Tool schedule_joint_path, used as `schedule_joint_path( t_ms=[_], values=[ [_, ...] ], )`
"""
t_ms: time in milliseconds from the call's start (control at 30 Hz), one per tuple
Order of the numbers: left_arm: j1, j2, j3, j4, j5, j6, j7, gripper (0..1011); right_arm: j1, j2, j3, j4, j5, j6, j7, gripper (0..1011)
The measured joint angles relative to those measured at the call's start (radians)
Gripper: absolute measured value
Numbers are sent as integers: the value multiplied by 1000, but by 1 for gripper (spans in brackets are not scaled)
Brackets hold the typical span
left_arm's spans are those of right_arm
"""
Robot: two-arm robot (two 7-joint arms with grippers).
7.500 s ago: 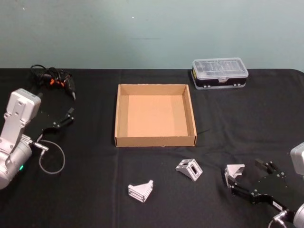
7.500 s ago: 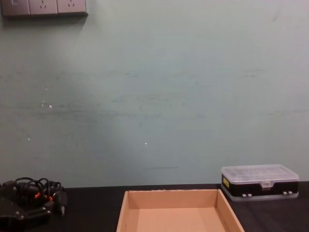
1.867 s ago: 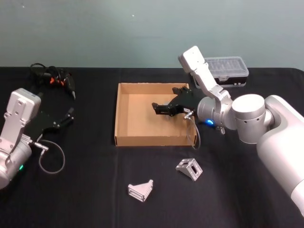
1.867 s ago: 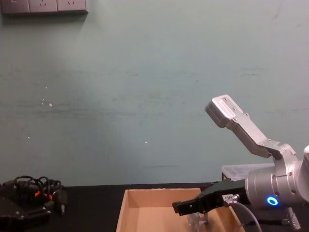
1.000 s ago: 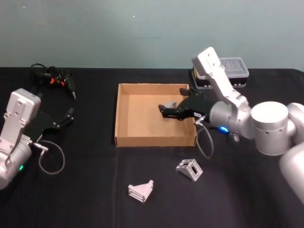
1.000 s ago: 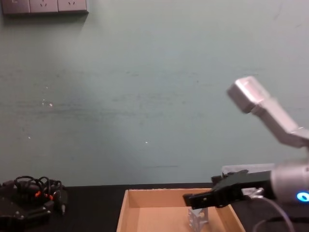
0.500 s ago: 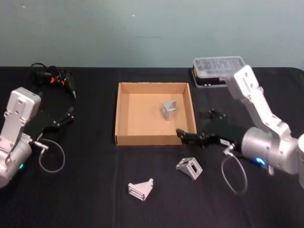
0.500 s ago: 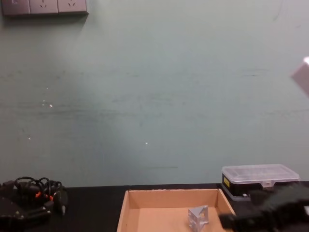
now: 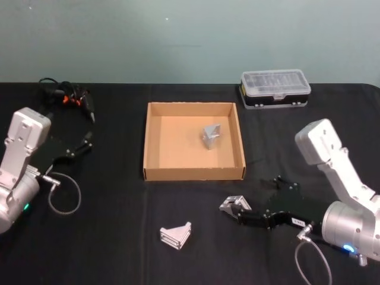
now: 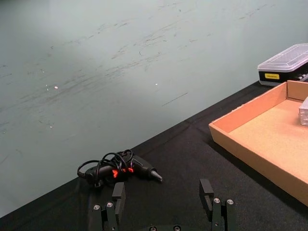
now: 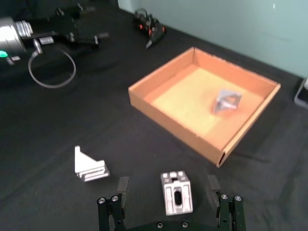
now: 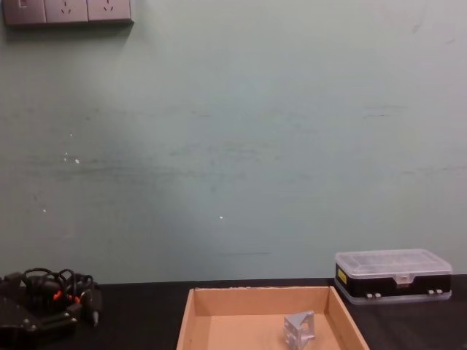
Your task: Use one hand to pick up the angle iron from the table and place it into the box.
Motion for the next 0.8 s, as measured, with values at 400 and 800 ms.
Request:
schedule_joint_path(
  t_ms=[400,800],
  values=[
    [0,0,0,0,0,0,0,1011,56,-61,-63,29,-62,170,-85,1003],
    [0,0,0,0,0,0,0,1011,117,-110,-104,115,-116,197,-77,1003]
  ],
)
